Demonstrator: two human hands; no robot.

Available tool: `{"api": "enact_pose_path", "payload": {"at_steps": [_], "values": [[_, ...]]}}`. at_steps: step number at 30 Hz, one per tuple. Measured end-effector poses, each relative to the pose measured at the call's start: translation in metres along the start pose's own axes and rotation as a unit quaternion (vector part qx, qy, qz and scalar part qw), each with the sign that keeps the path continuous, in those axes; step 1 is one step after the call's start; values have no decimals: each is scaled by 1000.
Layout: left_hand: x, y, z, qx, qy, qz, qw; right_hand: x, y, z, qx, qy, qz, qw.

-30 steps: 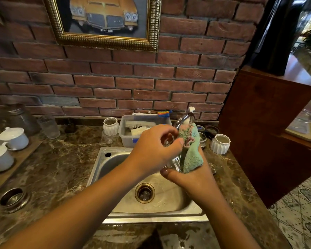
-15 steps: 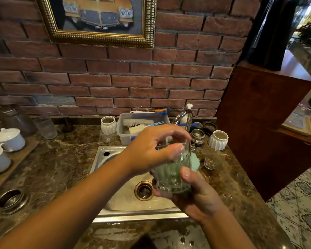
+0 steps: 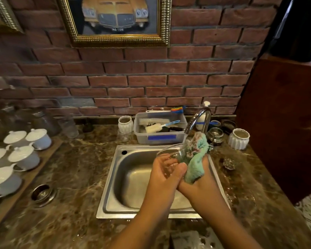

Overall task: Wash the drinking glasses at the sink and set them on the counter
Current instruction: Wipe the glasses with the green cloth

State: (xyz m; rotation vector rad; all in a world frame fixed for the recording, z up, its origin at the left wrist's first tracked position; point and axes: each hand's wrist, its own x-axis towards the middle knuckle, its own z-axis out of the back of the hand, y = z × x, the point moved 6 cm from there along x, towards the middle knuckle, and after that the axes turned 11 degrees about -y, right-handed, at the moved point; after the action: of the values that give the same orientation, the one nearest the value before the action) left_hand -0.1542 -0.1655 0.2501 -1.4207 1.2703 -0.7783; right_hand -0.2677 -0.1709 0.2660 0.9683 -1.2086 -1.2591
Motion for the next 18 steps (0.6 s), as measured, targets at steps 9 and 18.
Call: {"api": "enact_pose_path", "payload": {"at_steps": [9, 18], "values": [[8, 1, 40, -124, 1, 95, 988, 4, -36, 15, 271, -33, -287, 919], [-5, 23, 53, -87, -15, 144, 986, 2, -75, 37, 243, -97, -379, 888]]}}
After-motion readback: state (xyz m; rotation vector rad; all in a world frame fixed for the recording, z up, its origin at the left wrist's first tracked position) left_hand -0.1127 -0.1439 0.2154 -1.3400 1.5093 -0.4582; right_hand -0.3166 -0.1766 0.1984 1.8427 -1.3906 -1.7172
